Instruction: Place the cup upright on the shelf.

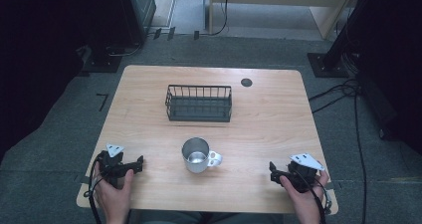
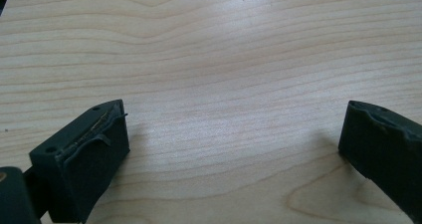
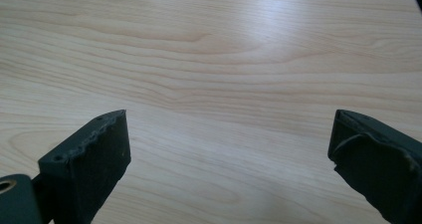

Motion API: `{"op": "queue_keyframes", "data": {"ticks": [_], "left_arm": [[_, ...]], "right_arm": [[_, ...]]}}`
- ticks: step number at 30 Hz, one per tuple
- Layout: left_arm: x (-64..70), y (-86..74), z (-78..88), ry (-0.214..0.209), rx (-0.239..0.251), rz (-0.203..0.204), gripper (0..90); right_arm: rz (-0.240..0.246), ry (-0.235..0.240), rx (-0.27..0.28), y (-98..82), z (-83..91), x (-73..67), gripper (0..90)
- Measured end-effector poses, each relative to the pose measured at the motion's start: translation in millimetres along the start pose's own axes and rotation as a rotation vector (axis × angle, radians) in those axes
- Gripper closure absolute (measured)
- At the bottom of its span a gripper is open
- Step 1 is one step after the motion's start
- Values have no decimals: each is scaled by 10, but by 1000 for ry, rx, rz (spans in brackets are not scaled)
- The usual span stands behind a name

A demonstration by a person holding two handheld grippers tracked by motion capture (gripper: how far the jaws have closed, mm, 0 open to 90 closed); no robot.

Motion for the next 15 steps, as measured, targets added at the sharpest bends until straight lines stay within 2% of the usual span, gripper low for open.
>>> {"op": "queue_keyframes", "data": {"ticks": [1,15], "left_arm": [[0,0,0,0,0,0,0],[0,0,0,0,0,0,0]], "right_arm": [[13,13,-3,16,-20,-79,25],[75,84,3,87,-71,-514,44]]}}
Point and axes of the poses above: each handheld gripper's, and its own axes: z roughly backward along the jaws, y roughly out of its top, x roughly to its right, the point moved 2 cm from there along -z, roughly forward along the jaws, and after that the axes turned 14 degrees about -x, right-handed, at the moved point
